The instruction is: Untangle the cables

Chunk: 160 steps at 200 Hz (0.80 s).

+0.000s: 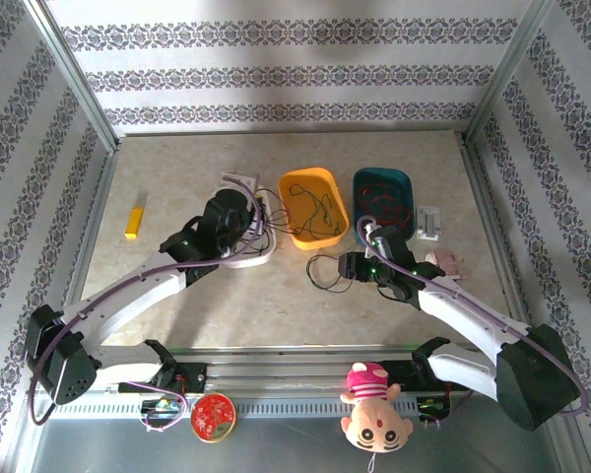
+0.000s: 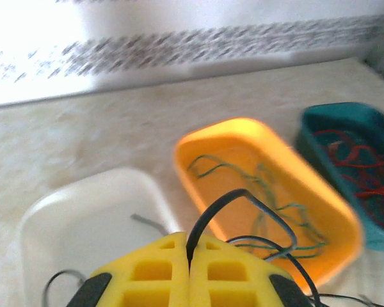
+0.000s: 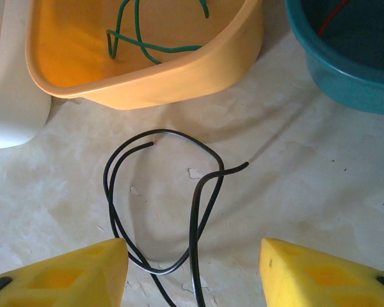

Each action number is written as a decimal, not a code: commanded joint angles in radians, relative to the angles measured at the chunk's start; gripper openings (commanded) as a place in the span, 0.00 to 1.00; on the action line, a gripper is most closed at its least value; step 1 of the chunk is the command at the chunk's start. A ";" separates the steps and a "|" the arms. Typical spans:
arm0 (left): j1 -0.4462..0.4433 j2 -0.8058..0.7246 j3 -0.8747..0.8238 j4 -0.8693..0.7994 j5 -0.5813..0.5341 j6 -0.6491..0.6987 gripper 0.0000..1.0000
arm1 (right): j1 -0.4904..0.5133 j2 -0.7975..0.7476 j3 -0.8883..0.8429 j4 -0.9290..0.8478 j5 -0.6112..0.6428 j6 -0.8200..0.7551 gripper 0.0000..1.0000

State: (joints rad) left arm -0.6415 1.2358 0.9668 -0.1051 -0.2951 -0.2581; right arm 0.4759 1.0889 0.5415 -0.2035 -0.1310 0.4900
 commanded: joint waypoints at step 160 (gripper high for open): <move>0.017 -0.005 -0.202 0.136 -0.039 -0.187 0.88 | 0.035 0.152 0.051 -0.008 -0.078 -0.056 0.55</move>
State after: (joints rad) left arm -0.5980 1.2476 0.7975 -0.0036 -0.2947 -0.3840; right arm 0.5018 1.1976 0.5655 -0.2443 -0.2073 0.4408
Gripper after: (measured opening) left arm 0.875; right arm 0.559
